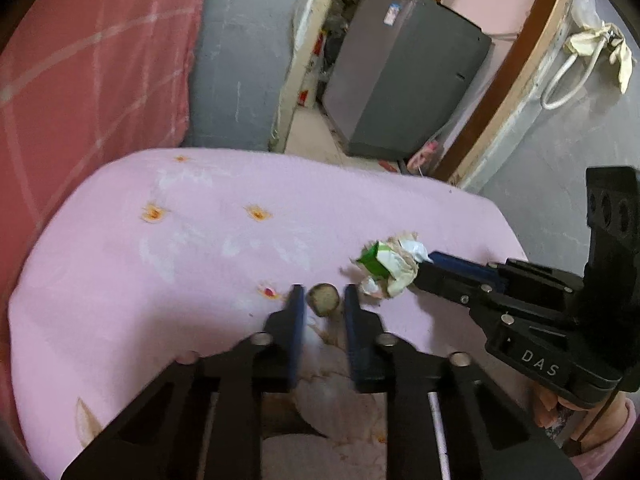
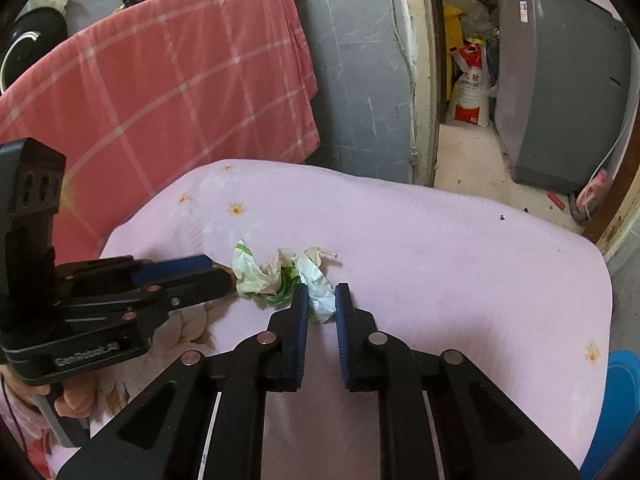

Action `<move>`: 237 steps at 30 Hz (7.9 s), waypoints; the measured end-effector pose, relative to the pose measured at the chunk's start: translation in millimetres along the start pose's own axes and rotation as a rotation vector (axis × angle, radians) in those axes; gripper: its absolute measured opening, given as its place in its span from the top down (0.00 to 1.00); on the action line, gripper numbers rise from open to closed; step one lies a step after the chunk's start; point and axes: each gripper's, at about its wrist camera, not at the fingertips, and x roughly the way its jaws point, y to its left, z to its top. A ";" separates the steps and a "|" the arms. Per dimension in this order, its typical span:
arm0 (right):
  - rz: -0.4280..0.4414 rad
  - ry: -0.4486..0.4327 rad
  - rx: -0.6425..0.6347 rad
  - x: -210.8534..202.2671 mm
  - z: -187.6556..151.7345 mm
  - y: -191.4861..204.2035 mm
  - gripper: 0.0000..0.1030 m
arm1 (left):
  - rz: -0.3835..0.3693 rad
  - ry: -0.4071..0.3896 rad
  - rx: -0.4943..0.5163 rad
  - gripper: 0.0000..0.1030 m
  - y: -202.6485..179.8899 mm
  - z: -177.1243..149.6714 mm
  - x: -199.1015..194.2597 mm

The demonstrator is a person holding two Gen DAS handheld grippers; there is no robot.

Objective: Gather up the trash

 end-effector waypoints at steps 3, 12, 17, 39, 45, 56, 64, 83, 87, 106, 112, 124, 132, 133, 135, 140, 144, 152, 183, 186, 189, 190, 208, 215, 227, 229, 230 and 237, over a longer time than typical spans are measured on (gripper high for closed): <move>-0.002 -0.006 -0.002 -0.8 -0.2 0.3 0.91 | 0.005 -0.005 -0.008 0.89 -1.4 -1.4 0.0; -0.030 -0.110 -0.002 -27.0 -5.9 2.0 0.92 | 0.025 -0.099 -0.032 0.89 -7.1 -9.6 -24.3; -0.066 -0.211 -0.005 -58.0 -16.8 5.7 0.93 | 0.018 -0.198 0.012 0.89 -27.6 -18.4 -44.4; -0.338 -0.718 0.041 -225.2 -86.8 -7.0 0.93 | -0.110 -0.624 0.178 0.89 -145.7 -41.2 -116.5; -0.414 -0.774 0.071 -252.5 -107.0 -19.9 0.93 | -0.169 -0.641 0.192 0.89 -183.9 -45.0 -116.0; -0.565 -0.839 0.137 -288.3 -151.9 -57.1 0.93 | -0.219 -0.648 0.270 0.89 -256.6 -57.2 -96.1; -0.606 -0.824 0.209 -290.1 -177.8 -89.1 0.93 | -0.233 -0.601 0.324 0.89 -295.0 -63.1 -69.9; -0.611 -0.704 0.352 -263.0 -208.1 -135.9 0.92 | -0.222 -0.436 0.380 0.89 -323.4 -70.5 -3.9; -0.599 -0.676 0.379 -257.1 -209.3 -142.3 0.92 | -0.219 -0.400 0.386 0.89 -323.1 -71.8 5.7; -0.559 -0.566 0.438 -235.0 -210.1 -160.1 0.89 | -0.237 -0.201 0.353 0.83 -315.2 -58.8 45.2; -0.555 -0.566 0.441 -236.1 -210.7 -159.8 0.79 | -0.242 -0.187 0.334 0.74 -309.9 -57.0 47.3; -0.568 -0.591 0.426 -238.8 -207.9 -151.4 0.76 | -0.222 -0.222 0.260 0.53 -292.0 -54.8 33.7; -0.578 -0.623 0.415 -244.0 -208.0 -151.3 0.57 | -0.194 -0.264 0.214 0.32 -284.4 -52.2 25.0; -0.581 -0.628 0.414 -244.9 -207.9 -150.8 0.55 | -0.192 -0.271 0.206 0.26 -282.5 -51.3 23.2; -0.587 -0.634 0.411 -246.4 -207.6 -150.3 0.53 | -0.188 -0.285 0.197 0.23 -280.0 -51.1 20.0; -0.584 -0.643 0.413 -247.7 -208.2 -150.3 0.34 | -0.149 -0.310 0.193 0.14 -274.2 -48.6 13.6; -0.584 -0.646 0.412 -248.6 -209.1 -150.4 0.25 | -0.129 -0.329 0.186 0.10 -271.5 -48.1 11.0; -0.585 -0.676 0.395 -255.8 -206.2 -144.6 0.16 | -0.117 -0.368 0.180 0.09 -264.0 -50.6 1.6; -0.566 -0.756 0.305 -298.1 -206.3 -88.2 0.00 | -0.090 -0.502 0.212 0.02 -232.3 -74.7 -72.7; -0.568 -0.755 0.306 -300.2 -209.3 -81.7 0.00 | -0.091 -0.506 0.222 0.02 -230.5 -81.8 -80.4; -0.571 -0.757 0.306 -300.2 -214.2 -75.4 0.00 | -0.092 -0.504 0.231 0.02 -229.8 -88.6 -84.8; -0.572 -0.757 0.306 -300.5 -214.4 -74.4 0.00 | -0.092 -0.504 0.234 0.02 -229.0 -90.8 -86.0; -0.598 -0.764 0.272 -304.1 -241.0 -30.3 0.00 | -0.081 -0.520 0.245 0.02 -215.5 -129.4 -112.2; -0.601 -0.767 0.272 -305.4 -250.6 -19.9 0.00 | -0.072 -0.513 0.248 0.02 -208.7 -145.5 -118.8; -0.622 -0.755 0.256 -306.7 -267.4 -0.6 0.00 | -0.062 -0.515 0.226 0.02 -200.8 -172.1 -132.7; -0.622 -0.749 0.252 -306.0 -269.3 3.0 0.00 | -0.065 -0.511 0.226 0.02 -199.8 -176.7 -134.9; -0.623 -0.745 0.250 -305.4 -270.5 5.0 0.00 | -0.063 -0.511 0.229 0.02 -200.0 -178.9 -135.8; -0.623 -0.742 0.239 -302.6 -277.8 15.3 0.00 | -0.053 -0.523 0.229 0.02 -196.8 -196.2 -139.6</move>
